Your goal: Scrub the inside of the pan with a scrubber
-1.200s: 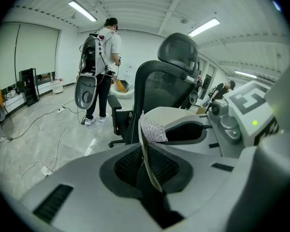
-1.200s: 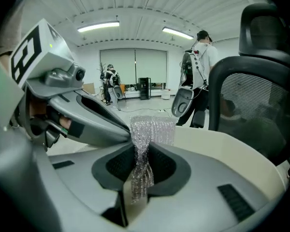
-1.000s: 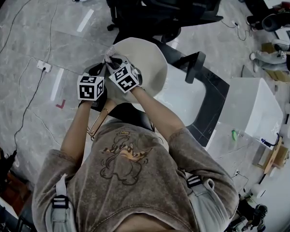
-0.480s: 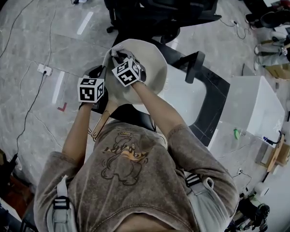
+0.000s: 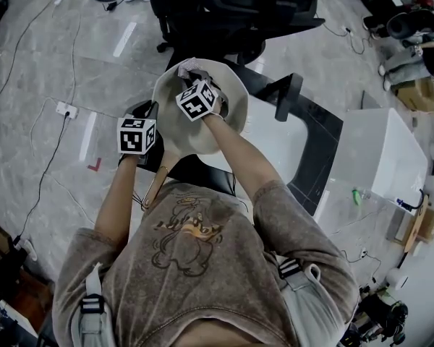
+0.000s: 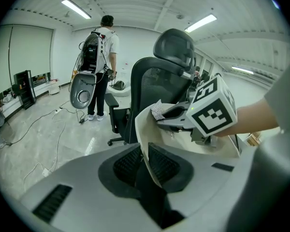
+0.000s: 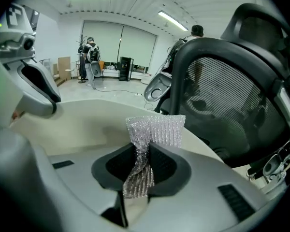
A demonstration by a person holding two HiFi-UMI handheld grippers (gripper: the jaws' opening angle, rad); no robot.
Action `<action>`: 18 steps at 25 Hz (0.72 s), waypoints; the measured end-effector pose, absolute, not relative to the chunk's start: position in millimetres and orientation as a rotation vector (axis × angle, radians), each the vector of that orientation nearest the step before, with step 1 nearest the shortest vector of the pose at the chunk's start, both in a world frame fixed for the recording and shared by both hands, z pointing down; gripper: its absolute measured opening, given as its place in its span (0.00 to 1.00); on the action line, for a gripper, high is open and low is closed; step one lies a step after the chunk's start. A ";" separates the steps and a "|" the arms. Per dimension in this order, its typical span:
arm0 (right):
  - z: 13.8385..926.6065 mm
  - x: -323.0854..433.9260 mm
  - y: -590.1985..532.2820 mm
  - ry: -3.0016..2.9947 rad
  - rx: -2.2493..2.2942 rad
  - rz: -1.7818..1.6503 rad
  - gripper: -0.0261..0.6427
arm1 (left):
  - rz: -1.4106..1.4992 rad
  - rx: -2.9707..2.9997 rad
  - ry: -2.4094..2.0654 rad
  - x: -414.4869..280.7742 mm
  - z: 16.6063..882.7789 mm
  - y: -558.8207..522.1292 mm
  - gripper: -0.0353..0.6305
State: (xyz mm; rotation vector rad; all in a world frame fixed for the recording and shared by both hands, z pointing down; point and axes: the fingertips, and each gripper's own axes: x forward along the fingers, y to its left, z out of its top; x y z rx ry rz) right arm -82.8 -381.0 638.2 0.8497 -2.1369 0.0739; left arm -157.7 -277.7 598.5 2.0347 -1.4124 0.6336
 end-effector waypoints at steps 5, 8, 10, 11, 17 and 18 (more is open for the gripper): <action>639.8 -60.0 -386.6 -2.066 0.896 0.064 0.17 | 0.631 2.034 -1.418 -158.2 597.8 -277.3 0.14; 639.3 -47.0 -387.9 -2.032 0.908 0.058 0.17 | 0.636 2.033 -1.415 -158.4 598.0 -276.1 0.14; 638.0 -39.9 -388.2 -2.014 0.914 0.055 0.17 | 0.638 2.034 -1.414 -158.3 598.2 -275.5 0.14; 637.6 -36.2 -388.8 -2.005 0.920 0.054 0.17 | 0.640 2.034 -1.414 -158.1 598.3 -275.6 0.14; 634.0 -15.1 -389.8 -1.948 0.945 0.057 0.17 | 0.646 2.036 -1.412 -156.9 598.5 -275.6 0.14; 633.0 -10.9 -389.4 -1.939 0.947 0.060 0.17 | 0.644 2.035 -1.412 -156.7 598.5 -275.4 0.14</action>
